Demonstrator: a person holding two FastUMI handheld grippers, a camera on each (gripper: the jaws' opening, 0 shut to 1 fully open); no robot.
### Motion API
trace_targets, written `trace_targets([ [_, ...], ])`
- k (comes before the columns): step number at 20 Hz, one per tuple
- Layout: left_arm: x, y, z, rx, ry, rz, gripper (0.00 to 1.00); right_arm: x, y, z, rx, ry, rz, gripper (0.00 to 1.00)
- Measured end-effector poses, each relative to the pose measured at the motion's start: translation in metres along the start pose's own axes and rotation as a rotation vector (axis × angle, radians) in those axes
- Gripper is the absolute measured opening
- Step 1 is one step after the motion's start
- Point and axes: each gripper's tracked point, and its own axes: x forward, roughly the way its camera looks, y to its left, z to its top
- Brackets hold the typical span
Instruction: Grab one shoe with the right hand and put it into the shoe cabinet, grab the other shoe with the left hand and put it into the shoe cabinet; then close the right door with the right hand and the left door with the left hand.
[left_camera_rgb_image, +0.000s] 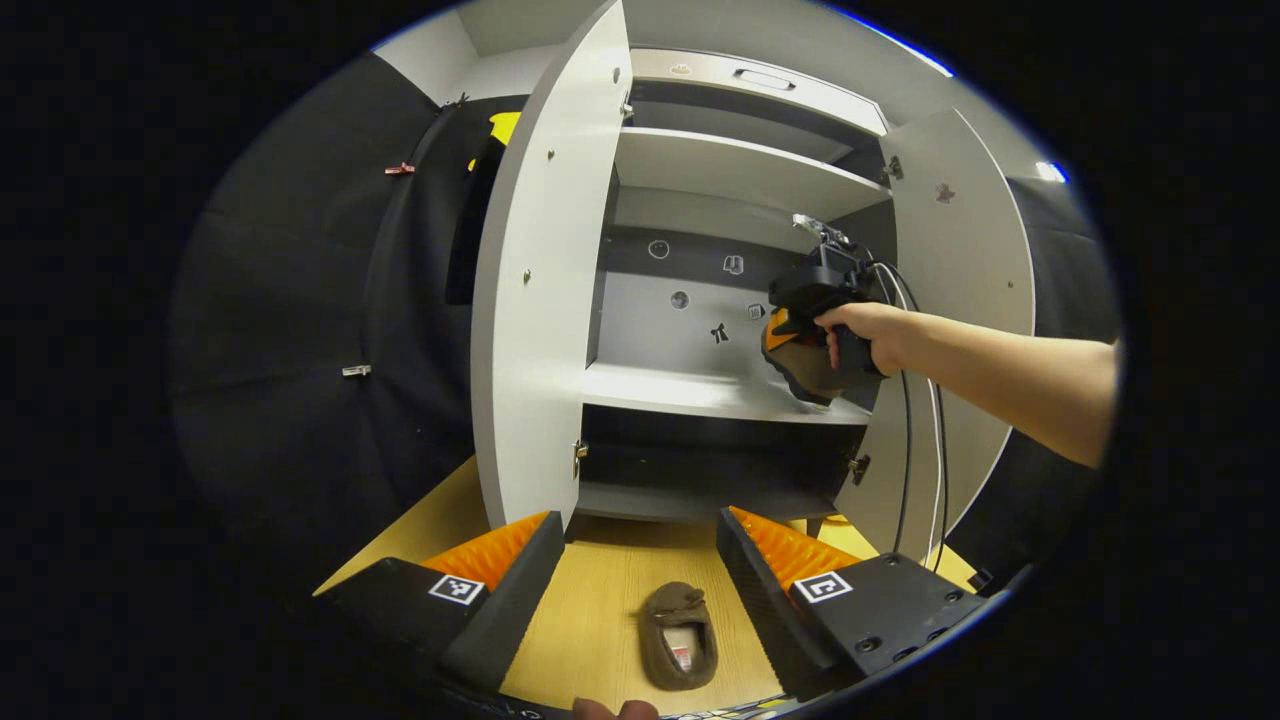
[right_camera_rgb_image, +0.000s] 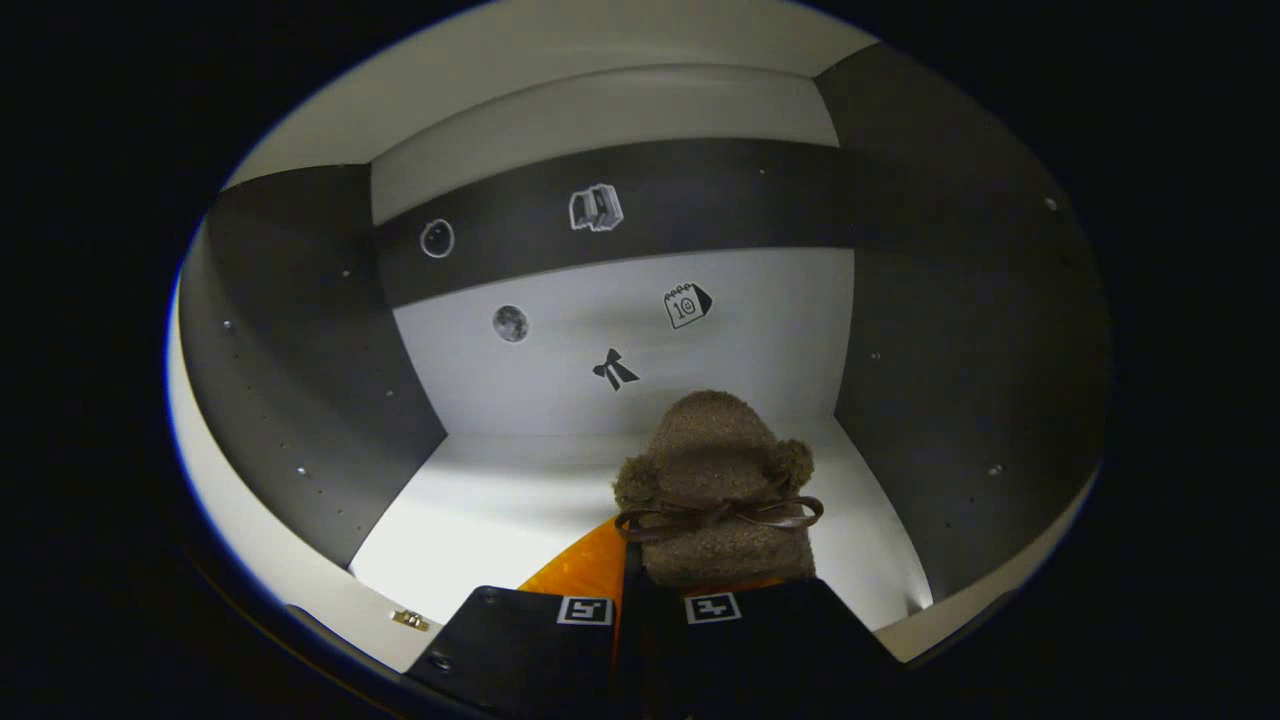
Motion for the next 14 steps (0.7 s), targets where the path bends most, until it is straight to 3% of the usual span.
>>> trace_targets([
  [8, 0.002, -0.007, -0.009, -0.009, 0.018, 0.017, 0.96, 0.046, -0.01, -0.028, -0.051, 0.073, -0.021, 0.12],
  [11, -0.001, -0.006, -0.012, -0.017, 0.025, 0.021, 0.96, 0.041, -0.01, -0.031, -0.044, 0.09, -0.027, 0.19],
  [12, -0.002, -0.006, -0.013, -0.022, 0.026, 0.021, 0.96, 0.039, -0.01, -0.034, -0.035, 0.103, -0.025, 0.29],
  [13, -0.003, -0.006, -0.013, -0.025, 0.023, 0.023, 0.96, 0.035, -0.008, -0.033, -0.02, 0.094, -0.017, 0.29],
  [14, -0.004, -0.006, -0.014, -0.024, 0.022, 0.023, 0.96, 0.028, -0.005, -0.03, -0.01, 0.082, -0.007, 0.4],
])
